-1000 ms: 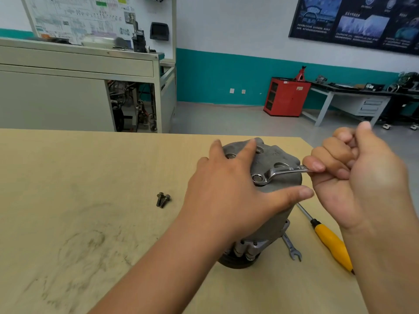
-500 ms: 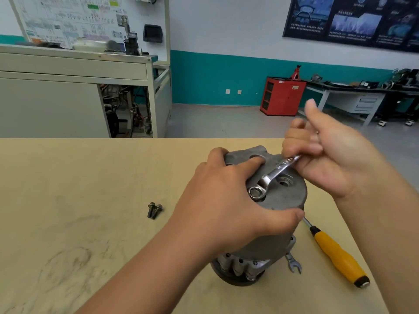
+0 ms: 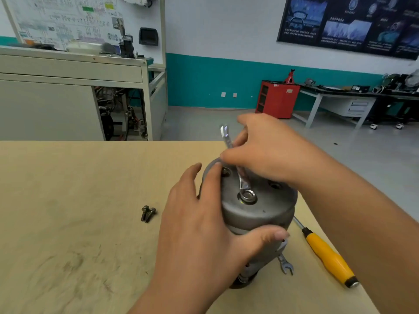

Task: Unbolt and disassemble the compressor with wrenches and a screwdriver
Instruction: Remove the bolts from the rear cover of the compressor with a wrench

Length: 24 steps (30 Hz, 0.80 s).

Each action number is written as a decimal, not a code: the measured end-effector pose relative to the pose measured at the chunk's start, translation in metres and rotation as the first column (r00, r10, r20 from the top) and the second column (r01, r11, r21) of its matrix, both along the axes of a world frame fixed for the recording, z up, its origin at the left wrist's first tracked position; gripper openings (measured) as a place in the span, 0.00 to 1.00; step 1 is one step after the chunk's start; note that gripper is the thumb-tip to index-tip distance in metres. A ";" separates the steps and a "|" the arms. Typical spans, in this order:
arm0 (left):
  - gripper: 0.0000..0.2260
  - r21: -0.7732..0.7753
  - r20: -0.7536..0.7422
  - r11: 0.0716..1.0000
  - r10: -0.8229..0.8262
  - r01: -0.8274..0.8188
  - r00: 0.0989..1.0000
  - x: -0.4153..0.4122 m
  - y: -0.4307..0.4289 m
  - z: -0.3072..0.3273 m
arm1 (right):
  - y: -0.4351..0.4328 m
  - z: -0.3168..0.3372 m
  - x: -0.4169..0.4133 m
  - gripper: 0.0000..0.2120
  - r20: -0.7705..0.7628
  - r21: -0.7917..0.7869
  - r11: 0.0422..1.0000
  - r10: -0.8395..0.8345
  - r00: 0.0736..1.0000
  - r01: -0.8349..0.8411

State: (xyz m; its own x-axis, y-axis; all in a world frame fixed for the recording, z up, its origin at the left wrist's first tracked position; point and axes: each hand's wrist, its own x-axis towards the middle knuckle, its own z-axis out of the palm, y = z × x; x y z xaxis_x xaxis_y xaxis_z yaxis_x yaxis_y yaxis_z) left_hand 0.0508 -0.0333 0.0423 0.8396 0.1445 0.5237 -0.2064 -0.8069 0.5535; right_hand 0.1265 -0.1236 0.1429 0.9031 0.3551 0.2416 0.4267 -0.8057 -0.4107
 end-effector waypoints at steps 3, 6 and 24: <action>0.44 -0.168 0.085 0.986 0.024 -0.010 0.996 -0.003 0.001 -0.016 | 0.001 -0.003 -0.016 0.16 0.006 -0.083 0.996 0.044 0.999 -0.043; 0.37 -0.288 0.113 0.958 0.028 0.006 0.993 -0.005 -0.003 -0.026 | -0.001 -0.009 -0.024 0.07 0.069 -0.084 0.993 0.084 0.994 -0.078; 0.28 -0.445 0.177 0.862 -0.181 0.243 0.967 0.000 0.007 -0.028 | -0.043 -0.018 -0.012 0.07 -0.238 0.971 0.145 0.528 0.815 0.189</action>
State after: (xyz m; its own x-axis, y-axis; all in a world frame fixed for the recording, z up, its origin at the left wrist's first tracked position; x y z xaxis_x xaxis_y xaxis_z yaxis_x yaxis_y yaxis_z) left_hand 0.0512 -0.0258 0.0143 0.8095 0.2204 0.5442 -0.4355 -0.3961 0.8083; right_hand 0.1143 -0.1667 0.1245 0.9355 0.3266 0.1347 -0.0296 0.4524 -0.8913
